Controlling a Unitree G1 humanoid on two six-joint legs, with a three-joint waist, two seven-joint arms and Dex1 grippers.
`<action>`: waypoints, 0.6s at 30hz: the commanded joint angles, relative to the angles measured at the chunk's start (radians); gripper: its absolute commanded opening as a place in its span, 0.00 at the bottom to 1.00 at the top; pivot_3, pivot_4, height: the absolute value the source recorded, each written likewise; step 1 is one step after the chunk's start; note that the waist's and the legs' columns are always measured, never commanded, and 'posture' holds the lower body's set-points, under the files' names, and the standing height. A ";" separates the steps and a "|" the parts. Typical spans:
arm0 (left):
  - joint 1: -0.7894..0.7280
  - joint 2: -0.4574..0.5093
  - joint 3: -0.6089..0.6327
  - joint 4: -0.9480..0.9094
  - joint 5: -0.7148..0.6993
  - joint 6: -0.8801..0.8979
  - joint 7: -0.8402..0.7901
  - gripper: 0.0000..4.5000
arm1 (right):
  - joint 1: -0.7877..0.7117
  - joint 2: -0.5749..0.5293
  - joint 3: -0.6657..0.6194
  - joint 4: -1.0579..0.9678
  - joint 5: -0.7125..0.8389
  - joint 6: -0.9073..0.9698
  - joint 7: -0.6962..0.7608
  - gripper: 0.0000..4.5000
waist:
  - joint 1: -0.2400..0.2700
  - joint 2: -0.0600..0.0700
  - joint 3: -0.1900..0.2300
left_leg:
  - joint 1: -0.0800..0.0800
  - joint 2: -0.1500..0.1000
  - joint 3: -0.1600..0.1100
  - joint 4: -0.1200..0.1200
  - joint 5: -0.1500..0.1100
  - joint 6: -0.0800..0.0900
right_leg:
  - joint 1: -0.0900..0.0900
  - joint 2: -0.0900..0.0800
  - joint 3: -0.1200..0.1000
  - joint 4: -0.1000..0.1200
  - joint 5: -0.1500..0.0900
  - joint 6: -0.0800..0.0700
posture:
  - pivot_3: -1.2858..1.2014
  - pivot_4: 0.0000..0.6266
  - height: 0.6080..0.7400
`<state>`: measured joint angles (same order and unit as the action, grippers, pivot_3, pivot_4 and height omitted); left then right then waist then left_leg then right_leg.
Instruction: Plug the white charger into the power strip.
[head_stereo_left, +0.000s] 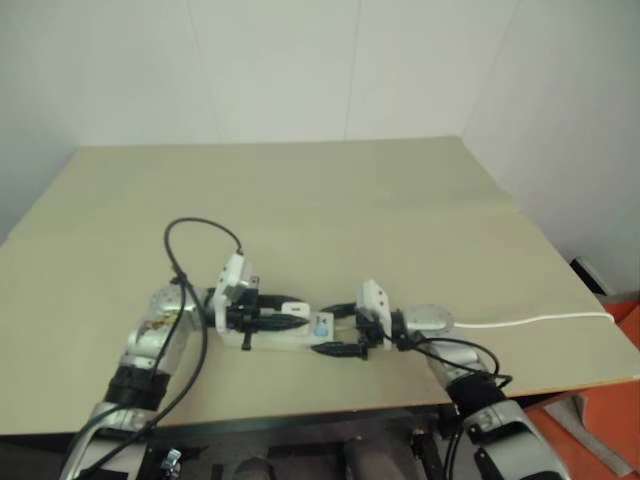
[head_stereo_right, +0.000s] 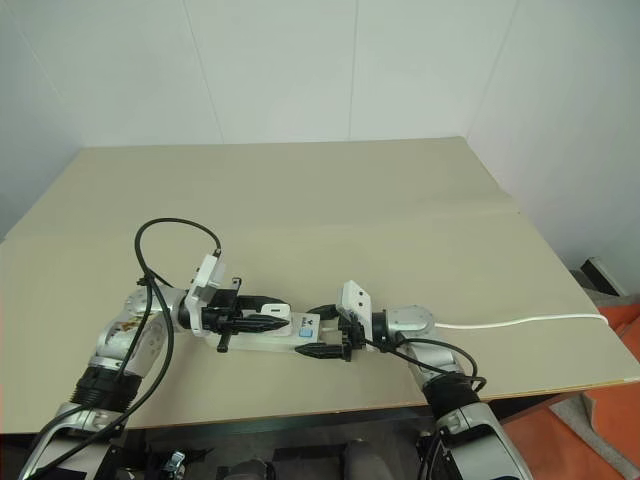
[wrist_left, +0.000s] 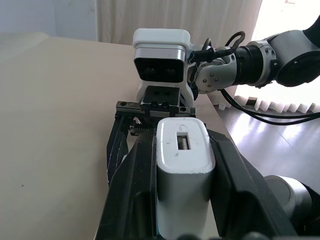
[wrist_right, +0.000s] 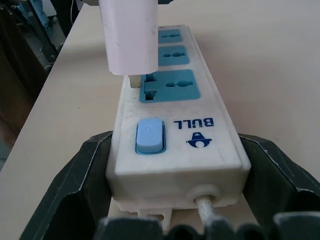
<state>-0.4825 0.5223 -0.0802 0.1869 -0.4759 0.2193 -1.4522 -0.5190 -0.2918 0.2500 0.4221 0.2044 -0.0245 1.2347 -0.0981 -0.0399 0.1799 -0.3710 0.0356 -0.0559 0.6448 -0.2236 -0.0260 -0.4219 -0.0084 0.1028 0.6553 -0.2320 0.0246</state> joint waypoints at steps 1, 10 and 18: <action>-0.013 0.009 0.022 -0.008 -0.012 -0.015 -0.010 0.23 | 0.022 0.007 0.030 0.013 -0.027 -0.018 0.006 0.76 | 0.000 0.000 0.000 | 0.000 0.000 0.000 0.000 0.000 0.000 | 0.000 0.000 0.000 0.000 0.000 0.000 | 0.52 0.24 1.00; -0.019 0.011 0.022 0.013 0.001 -0.034 -0.018 0.23 | 0.027 0.007 0.032 0.017 -0.030 -0.038 0.002 0.76 | 0.000 0.000 0.000 | 0.000 0.000 0.000 0.000 0.000 0.000 | 0.000 0.000 0.000 0.000 0.000 0.000 | 0.52 0.24 1.00; -0.032 0.007 0.020 0.061 0.020 -0.085 -0.022 0.23 | 0.033 0.006 0.035 0.015 -0.031 -0.045 -0.001 0.76 | 0.000 0.000 0.000 | 0.000 0.000 0.000 0.000 0.000 0.000 | 0.000 0.000 0.000 0.000 0.000 0.000 | 0.52 0.24 1.00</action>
<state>-0.4943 0.5252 -0.0802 0.2513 -0.4624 0.1595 -1.4734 -0.5055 -0.2895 0.2528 0.4274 0.1987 -0.0754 1.2230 -0.0982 -0.0399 0.1799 -0.3709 0.0356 -0.0559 0.6445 -0.2236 -0.0260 -0.4220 -0.0083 0.1027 0.6551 -0.2320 0.0246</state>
